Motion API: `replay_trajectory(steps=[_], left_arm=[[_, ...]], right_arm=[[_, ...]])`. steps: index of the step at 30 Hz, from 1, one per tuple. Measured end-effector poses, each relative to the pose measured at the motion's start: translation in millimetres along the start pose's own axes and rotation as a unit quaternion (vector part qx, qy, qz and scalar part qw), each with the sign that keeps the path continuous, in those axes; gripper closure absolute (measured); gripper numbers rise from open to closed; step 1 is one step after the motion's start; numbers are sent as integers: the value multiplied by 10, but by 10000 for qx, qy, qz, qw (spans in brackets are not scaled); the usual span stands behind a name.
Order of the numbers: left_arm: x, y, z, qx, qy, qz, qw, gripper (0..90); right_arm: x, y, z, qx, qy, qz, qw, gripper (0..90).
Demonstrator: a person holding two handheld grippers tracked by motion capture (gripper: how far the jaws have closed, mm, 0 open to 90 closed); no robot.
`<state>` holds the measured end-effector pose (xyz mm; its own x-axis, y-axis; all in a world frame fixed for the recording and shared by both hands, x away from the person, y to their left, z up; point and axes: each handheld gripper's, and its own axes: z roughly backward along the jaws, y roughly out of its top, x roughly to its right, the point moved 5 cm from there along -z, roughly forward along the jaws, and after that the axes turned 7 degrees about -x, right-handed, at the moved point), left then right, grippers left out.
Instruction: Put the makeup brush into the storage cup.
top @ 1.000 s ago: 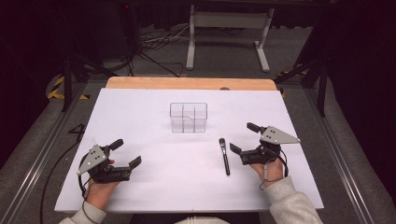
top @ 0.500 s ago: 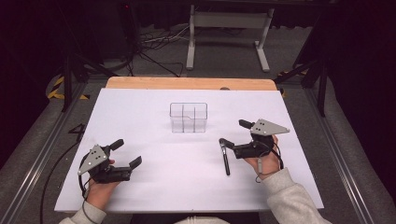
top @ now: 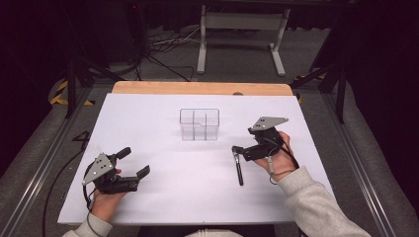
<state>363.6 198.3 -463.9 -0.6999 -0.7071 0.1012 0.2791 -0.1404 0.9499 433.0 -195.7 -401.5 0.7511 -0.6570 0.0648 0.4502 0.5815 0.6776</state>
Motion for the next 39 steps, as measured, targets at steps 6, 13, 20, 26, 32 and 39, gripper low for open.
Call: replay_trajectory(steps=[6,13,20,26,32,39], left_arm=[[-10,-3,4,-15,-2,54,10000,41],[-9,-3,4,-13,-12,76,10000,43],[-10,-3,6,-13,-26,90,10000,44],[-11,-8,1,-35,-57,142,9999,47],[-25,-3,18,-29,-40,154,9999,49],[-31,-1,27,-35,-25,173,9998,49]], right_arm=[[28,51,-49,-471,12,-94,9988,143],[65,89,-97,-1023,73,-194,9945,140],[107,74,-154,-1399,231,-388,9891,138],[120,51,-206,-1718,286,-498,9835,140],[102,18,-282,-2114,473,-501,9750,155],[84,12,-344,-2353,434,-488,9697,165]])
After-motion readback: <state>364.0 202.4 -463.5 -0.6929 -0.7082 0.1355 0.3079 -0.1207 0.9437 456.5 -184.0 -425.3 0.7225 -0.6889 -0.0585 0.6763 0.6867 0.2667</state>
